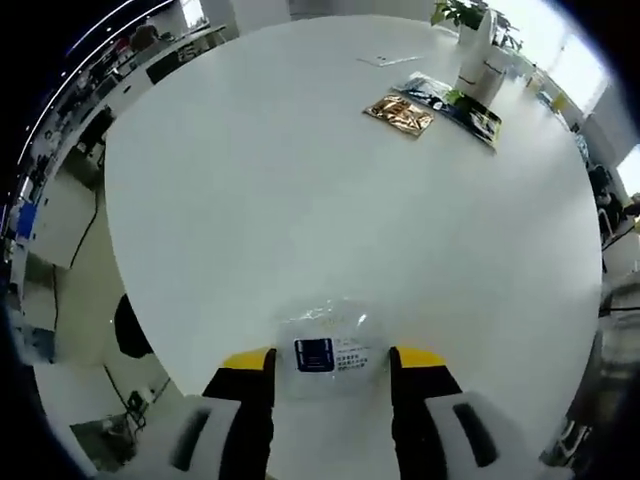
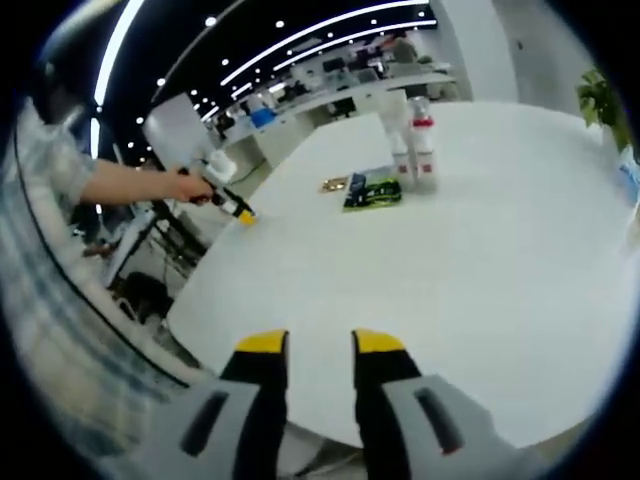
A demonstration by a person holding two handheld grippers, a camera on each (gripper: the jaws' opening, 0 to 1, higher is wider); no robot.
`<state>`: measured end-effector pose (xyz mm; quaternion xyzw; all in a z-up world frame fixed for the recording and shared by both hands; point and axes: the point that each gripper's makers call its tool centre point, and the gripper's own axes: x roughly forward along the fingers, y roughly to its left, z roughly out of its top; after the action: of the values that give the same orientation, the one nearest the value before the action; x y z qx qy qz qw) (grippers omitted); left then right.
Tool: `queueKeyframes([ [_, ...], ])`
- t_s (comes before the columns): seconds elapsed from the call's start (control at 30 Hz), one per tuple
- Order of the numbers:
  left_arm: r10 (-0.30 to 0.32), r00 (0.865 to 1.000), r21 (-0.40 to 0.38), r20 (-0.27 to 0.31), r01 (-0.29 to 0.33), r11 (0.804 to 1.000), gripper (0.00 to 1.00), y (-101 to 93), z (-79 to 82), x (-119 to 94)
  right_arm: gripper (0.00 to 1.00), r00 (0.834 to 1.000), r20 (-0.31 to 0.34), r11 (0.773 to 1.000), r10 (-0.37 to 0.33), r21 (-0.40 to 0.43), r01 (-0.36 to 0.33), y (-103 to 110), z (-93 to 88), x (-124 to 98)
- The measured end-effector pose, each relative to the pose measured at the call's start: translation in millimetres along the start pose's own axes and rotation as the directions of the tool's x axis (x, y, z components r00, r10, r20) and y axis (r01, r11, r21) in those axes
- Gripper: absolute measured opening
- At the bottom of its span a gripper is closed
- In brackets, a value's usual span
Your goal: Arrange the skincare products in the storage area until every visible bottle or jar stands upright without overlapping.
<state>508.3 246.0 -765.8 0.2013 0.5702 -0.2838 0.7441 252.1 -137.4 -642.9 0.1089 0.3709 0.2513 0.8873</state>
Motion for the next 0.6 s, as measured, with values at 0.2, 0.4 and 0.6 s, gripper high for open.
queueKeyframes([
  [0.2, 0.019, 1.0, -0.07, 0.019, -0.017, 0.997, 0.41, 0.1, 0.8, 2.4, 0.23, 1.0, -0.001, 1.0, 0.009, -0.005, -0.009, 0.7, 2.4, 0.7],
  [0.4, -0.008, 1.0, -0.142, 0.029, 0.012, 0.99, 0.41, -18.9, -1.0, 1.6, 0.23, 1.0, 0.011, 1.0, 0.022, -0.007, -0.022, -6.5, 9.4, 1.0],
  [0.6, -0.022, 0.996, -0.182, 0.09, 0.038, 0.983, 0.41, -55.3, 6.9, -16.7, 0.23, 0.997, 0.015, 0.997, 0.074, -0.032, -0.074, -9.3, 25.1, 11.1],
])
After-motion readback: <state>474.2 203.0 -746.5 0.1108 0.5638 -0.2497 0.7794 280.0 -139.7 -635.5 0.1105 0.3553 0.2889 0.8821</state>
